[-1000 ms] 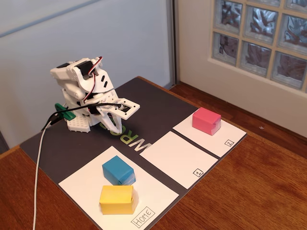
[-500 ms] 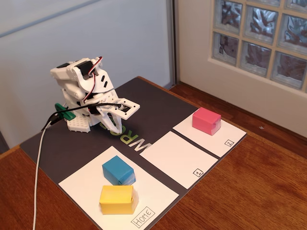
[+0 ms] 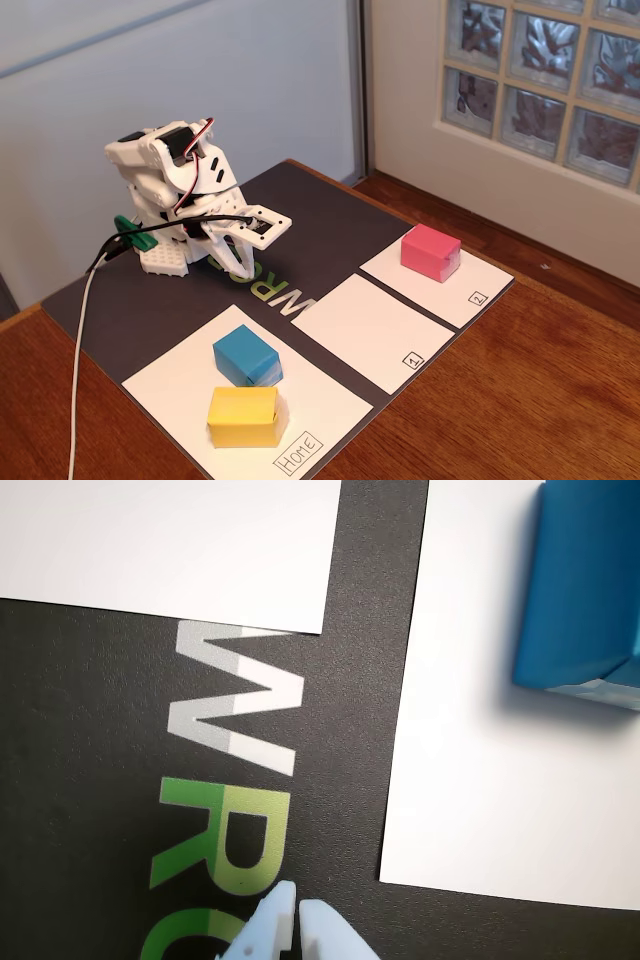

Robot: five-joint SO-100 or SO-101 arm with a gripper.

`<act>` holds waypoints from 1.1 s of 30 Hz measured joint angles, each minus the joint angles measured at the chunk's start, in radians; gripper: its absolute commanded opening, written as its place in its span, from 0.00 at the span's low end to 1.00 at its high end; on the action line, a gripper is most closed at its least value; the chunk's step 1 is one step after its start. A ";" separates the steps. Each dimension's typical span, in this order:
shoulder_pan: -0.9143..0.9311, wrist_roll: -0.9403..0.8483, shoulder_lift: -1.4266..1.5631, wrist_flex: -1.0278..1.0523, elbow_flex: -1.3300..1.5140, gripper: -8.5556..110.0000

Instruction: Move box blue to zone 1

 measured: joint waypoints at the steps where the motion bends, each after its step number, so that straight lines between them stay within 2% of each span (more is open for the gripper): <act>1: 0.000 0.000 0.000 0.000 0.000 0.07; 29: -0.006 0.002 0.000 0.000 0.000 0.07; 33: -0.006 0.060 0.000 0.000 0.006 0.07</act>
